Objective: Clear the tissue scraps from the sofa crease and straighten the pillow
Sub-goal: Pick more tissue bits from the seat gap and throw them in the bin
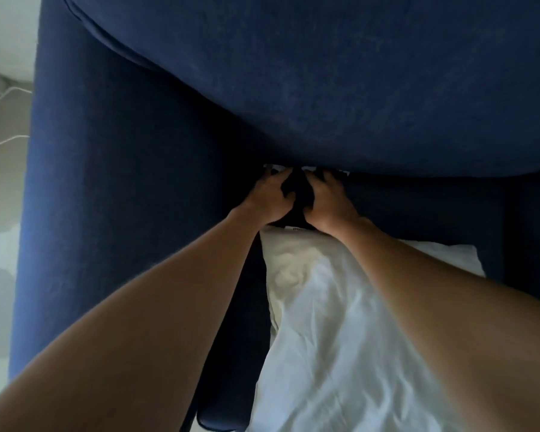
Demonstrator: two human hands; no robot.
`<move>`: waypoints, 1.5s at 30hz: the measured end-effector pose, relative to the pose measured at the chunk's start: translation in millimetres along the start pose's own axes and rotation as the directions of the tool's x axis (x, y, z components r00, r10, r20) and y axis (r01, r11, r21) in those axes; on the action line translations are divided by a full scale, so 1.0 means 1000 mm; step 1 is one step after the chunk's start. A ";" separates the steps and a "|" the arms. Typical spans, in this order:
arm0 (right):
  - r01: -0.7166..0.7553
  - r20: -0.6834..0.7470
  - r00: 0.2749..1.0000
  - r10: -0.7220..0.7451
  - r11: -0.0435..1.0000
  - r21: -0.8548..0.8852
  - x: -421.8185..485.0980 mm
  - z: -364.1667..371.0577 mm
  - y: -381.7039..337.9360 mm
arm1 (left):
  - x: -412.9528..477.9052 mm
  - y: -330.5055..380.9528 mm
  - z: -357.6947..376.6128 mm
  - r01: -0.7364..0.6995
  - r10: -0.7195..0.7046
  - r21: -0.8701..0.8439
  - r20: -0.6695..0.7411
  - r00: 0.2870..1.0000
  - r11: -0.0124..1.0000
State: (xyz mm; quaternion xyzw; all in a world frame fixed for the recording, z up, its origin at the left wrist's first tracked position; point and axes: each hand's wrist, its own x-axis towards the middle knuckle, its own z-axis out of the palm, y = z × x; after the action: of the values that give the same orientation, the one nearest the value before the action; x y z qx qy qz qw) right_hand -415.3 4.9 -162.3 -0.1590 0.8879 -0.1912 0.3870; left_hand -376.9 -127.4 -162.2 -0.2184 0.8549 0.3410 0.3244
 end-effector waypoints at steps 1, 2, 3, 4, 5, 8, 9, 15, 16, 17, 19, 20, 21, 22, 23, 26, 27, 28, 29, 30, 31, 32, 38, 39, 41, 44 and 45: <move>-0.009 0.001 1.000 0.009 1.000 -0.030 0.006 0.002 0.002 | 0.007 -0.001 0.001 -0.003 0.003 0.000 0.028 1.000 1.000; -0.015 0.012 1.000 0.016 0.998 -0.065 0.011 0.004 0.004 | 0.012 -0.002 0.002 -0.003 0.002 0.011 0.043 0.999 1.000; -0.014 0.027 0.999 0.017 0.995 -0.099 0.016 0.004 0.007 | 0.017 -0.002 0.003 0.003 -0.005 0.030 0.052 0.999 1.000; -0.005 0.043 0.999 0.011 0.992 -0.129 0.020 0.004 0.008 | 0.021 -0.002 0.003 0.006 -0.009 0.051 0.056 0.998 0.999; 0.006 0.059 0.998 0.003 0.988 -0.152 0.023 0.004 0.010 | 0.024 -0.001 0.002 0.011 -0.016 0.074 0.064 0.998 0.997; 0.017 0.095 0.995 -0.001 0.985 -0.170 0.029 0.002 0.009 | 0.031 0.001 -0.002 0.030 -0.041 0.130 0.088 0.995 0.991; 0.017 0.102 0.995 0.000 0.985 -0.172 0.030 0.001 0.008 | 0.033 0.001 -0.004 0.045 -0.058 0.132 0.091 0.994 0.990; -0.001 0.080 0.997 0.016 0.983 -0.184 0.024 -0.004 0.002 | 0.027 -0.004 -0.011 0.120 -0.124 0.064 0.057 0.991 0.991; 0.002 0.066 0.998 0.009 0.984 -0.179 0.022 -0.004 0.001 | 0.023 -0.005 -0.011 0.117 -0.119 0.060 0.038 0.992 0.991; 0.008 0.052 0.999 0.001 0.985 -0.173 0.020 -0.005 0.001 | 0.020 -0.006 -0.010 0.112 -0.113 0.051 0.014 0.993 0.992; 0.029 0.007 1.000 -0.028 0.988 -0.152 0.014 -0.008 0.001 | 0.010 -0.004 -0.008 0.101 -0.102 -0.007 -0.051 0.994 0.995; 0.049 -0.032 0.998 -0.053 0.990 -0.135 0.011 -0.009 0.000 | 0.003 -0.002 -0.006 0.094 -0.098 -0.046 -0.096 0.991 0.995; 0.069 -0.083 0.993 -0.079 0.991 -0.115 0.007 -0.010 0.000 | -0.004 0.001 -0.004 0.080 -0.091 -0.080 -0.149 0.985 0.994; 0.084 -0.138 0.986 -0.096 0.993 -0.087 0.002 -0.012 -0.001 | -0.011 0.004 -0.003 0.064 -0.085 -0.106 -0.205 0.975 0.992; 0.090 -0.191 0.977 -0.096 0.995 -0.040 -0.003 -0.014 -0.002 | -0.019 0.006 -0.001 0.049 -0.081 -0.128 -0.256 0.963 0.991; 0.076 -0.321 0.947 -0.021 0.984 0.160 -0.025 -0.022 -0.007 | -0.044 0.015 -0.002 0.041 -0.109 -0.190 -0.360 0.927 0.981; 0.071 -0.349 0.937 0.003 0.977 0.201 -0.033 -0.026 -0.009 | -0.054 0.019 -0.004 0.040 -0.121 -0.212 -0.385 0.915 0.976; 0.067 -0.367 0.930 0.022 0.972 0.227 -0.041 -0.031 -0.012 | -0.064 0.023 -0.007 0.040 -0.132 -0.228 -0.404 0.905 0.973; 0.064 -0.379 0.925 0.033 0.968 0.242 -0.050 -0.037 -0.016 | -0.075 0.028 -0.011 0.040 -0.140 -0.239 -0.418 0.898 0.970; 0.064 -0.385 0.922 0.036 0.968 0.244 -0.059 -0.043 -0.020 | -0.086 0.033 -0.015 0.038 -0.146 -0.249 -0.428 0.892 0.968; 0.066 -0.392 0.919 0.032 0.970 0.234 -0.069 -0.049 -0.025 | -0.098 0.038 -0.019 0.029 -0.146 -0.265 -0.436 0.888 0.964; 0.066 -0.398 0.917 0.028 0.973 0.220 -0.080 -0.056 -0.031 | -0.111 0.043 -0.023 0.014 -0.144 -0.284 -0.441 0.886 0.959; 0.182 -0.446 0.892 -0.070 0.960 0.213 -0.135 -0.101 -0.079 | -0.184 0.061 -0.057 -0.004 -0.158 -0.311 -0.495 0.855 0.950; 0.195 -0.454 0.887 -0.079 0.957 0.215 -0.141 -0.107 -0.090 | -0.194 0.061 -0.064 -0.031 -0.148 -0.322 -0.518 0.843 0.946; 0.228 -0.474 0.875 -0.103 0.950 0.215 -0.149 -0.115 -0.110 | -0.215 0.059 -0.078 -0.097 -0.127 -0.343 -0.574 0.809 0.934; 0.278 -0.496 0.856 -0.148 0.939 0.200 -0.161 -0.112 -0.139 | -0.243 0.045 -0.091 -0.147 -0.101 -0.326 -0.634 0.767 0.934; 0.294 -0.498 0.852 -0.163 0.935 0.196 -0.165 -0.107 -0.148 | -0.251 0.039 -0.094 -0.147 -0.090 -0.308 -0.641 0.762 0.940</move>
State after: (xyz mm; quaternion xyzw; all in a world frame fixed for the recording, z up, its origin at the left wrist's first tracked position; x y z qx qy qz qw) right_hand -368.6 -30.9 76.5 -0.1594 0.8961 -0.3863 0.1499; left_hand -264.1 -131.4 83.4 -0.3617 0.8451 0.3918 -0.0380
